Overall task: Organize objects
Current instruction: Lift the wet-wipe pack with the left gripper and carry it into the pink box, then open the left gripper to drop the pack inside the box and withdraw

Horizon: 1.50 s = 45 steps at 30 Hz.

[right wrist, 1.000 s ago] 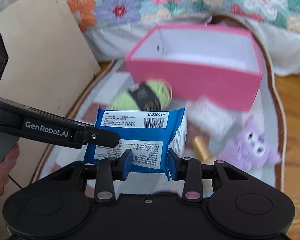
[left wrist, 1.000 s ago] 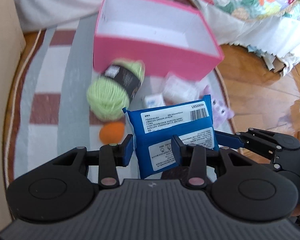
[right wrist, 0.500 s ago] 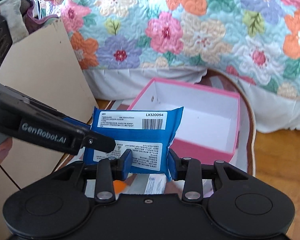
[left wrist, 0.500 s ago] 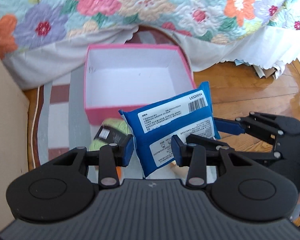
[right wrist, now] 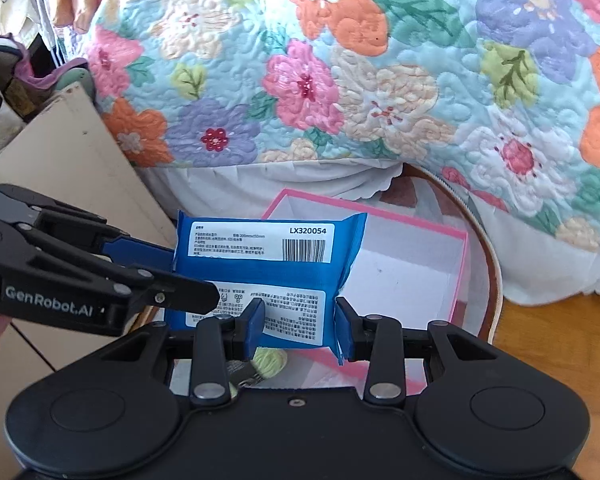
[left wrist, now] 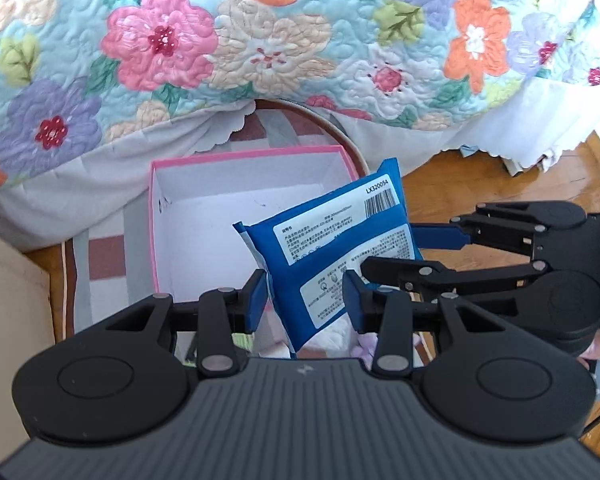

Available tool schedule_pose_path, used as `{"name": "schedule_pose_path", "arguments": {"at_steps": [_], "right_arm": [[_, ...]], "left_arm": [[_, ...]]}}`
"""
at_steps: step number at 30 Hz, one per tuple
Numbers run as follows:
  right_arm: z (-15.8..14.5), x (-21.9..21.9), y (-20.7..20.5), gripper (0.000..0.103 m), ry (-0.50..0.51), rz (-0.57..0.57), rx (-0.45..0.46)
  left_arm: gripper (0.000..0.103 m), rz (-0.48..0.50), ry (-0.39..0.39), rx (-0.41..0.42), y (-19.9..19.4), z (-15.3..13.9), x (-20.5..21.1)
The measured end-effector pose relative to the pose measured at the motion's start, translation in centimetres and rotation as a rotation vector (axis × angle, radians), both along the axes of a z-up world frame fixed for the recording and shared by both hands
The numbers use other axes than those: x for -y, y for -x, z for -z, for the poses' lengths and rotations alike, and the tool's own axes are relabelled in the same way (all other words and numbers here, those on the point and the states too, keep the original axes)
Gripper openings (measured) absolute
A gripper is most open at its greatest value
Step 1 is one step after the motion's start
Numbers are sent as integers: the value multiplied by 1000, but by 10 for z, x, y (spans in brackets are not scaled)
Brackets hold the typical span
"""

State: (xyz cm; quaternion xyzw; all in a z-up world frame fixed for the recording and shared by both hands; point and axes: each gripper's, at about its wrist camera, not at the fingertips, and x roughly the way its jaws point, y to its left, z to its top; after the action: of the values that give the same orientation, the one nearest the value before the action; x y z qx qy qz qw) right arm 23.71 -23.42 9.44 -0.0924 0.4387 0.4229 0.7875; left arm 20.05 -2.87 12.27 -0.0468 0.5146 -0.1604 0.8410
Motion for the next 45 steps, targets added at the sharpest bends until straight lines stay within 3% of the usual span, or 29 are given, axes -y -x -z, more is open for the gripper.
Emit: {"name": "schedule_pose_path", "arguments": {"at_steps": [4,11,16,20,22,26,28,30,34,38,41,45], "right_arm": [[23,-4,-37,42,-15,4,-52],[77,-19,-80,40,42,-26,-29],[118,-46,-107,39,164,-24,-13],[148,-70,-132,39,325,3,-37],[156,-74,-139,39,344,29,-51],[170,-78,-147,39,373,39,-91],[169,-81,-139,39,387,26,-32],[167,-83,-127,39,374,-16,34],[175,-85,-127,39,374,-6,11],[178,-80,-128,39,430,21,17],[177,-75,-131,39,433,16,-6],[181,-75,-128,39,457,5,62]], "left_arm": [[39,0,31,-25,-36,25,-3],[39,8,48,-50,-87,80,4],[39,-9,52,-43,-129,125,11],[39,-29,77,-115,-164,157,19],[39,-52,86,-130,-175,168,22],[39,-52,108,-167,-188,188,19],[39,-70,149,-193,-190,195,11],[39,-77,133,-175,-188,199,6],[39,-72,112,-176,-192,209,6],[39,-100,171,-211,-190,218,14],[39,-99,166,-207,-192,224,21],[40,-97,202,-215,-199,233,21]]}}
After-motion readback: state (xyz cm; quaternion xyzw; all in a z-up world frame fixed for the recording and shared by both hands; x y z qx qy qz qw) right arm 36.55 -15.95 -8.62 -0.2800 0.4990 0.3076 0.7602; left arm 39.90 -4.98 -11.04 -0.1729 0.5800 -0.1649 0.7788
